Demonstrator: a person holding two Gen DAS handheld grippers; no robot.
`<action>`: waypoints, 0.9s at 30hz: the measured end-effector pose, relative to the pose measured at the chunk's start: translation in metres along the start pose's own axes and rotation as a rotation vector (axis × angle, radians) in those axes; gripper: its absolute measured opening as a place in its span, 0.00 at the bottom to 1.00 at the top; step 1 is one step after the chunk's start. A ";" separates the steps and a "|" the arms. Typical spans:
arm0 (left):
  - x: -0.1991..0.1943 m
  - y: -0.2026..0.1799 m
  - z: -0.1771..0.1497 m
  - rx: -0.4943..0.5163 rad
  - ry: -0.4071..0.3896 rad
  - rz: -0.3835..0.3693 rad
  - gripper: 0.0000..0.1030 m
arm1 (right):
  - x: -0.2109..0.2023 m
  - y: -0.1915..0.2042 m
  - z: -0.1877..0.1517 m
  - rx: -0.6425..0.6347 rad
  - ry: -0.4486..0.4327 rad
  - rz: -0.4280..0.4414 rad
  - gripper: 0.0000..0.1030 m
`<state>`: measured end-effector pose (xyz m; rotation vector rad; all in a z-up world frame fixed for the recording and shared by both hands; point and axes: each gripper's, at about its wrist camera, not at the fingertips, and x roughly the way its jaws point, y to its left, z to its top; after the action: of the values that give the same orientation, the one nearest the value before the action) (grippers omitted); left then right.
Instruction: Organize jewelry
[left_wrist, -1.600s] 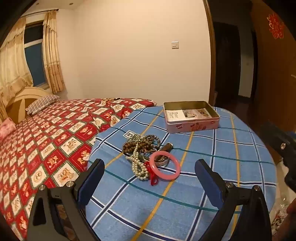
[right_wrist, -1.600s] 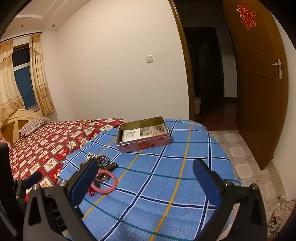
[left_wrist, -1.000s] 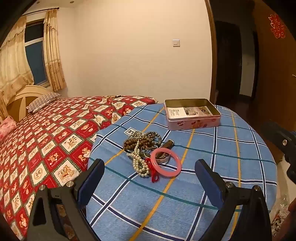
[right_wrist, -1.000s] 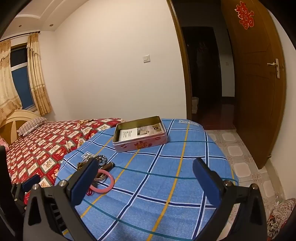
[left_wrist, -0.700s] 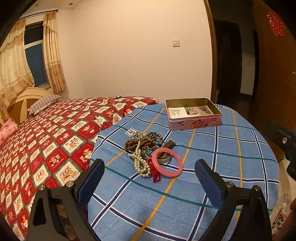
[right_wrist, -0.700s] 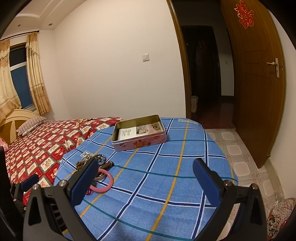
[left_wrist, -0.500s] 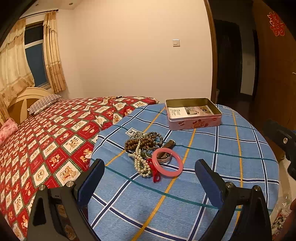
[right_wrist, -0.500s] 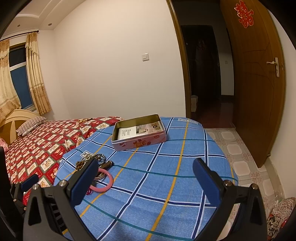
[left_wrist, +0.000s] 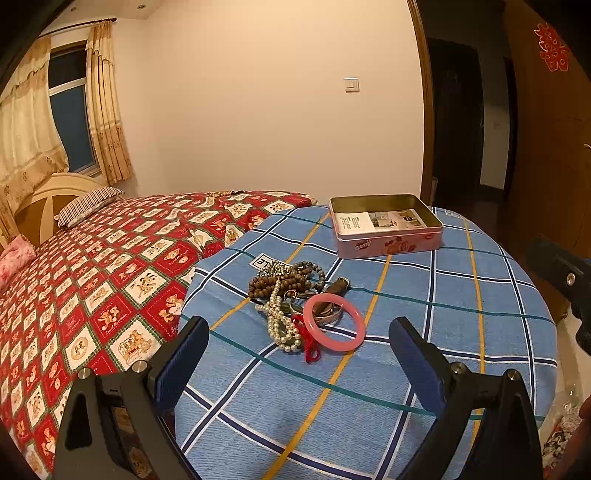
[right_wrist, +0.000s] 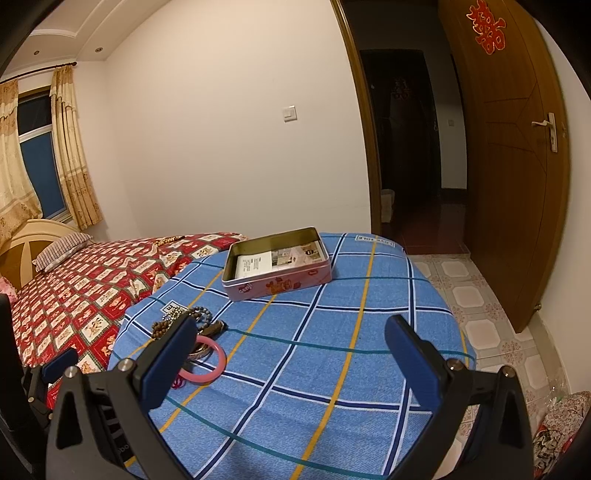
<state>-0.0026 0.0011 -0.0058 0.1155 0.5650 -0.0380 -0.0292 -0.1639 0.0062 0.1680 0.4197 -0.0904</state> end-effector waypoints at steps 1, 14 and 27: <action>0.000 0.000 0.000 -0.001 0.000 0.000 0.95 | 0.000 0.000 0.000 0.000 0.000 0.000 1.00; 0.000 0.001 0.000 -0.001 0.004 -0.001 0.95 | 0.000 0.001 -0.002 0.001 0.005 0.000 1.00; 0.003 0.002 -0.001 0.000 0.012 -0.004 0.95 | 0.000 0.001 -0.003 0.002 0.005 0.001 1.00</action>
<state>-0.0001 0.0029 -0.0077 0.1141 0.5773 -0.0414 -0.0300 -0.1625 0.0039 0.1705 0.4246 -0.0891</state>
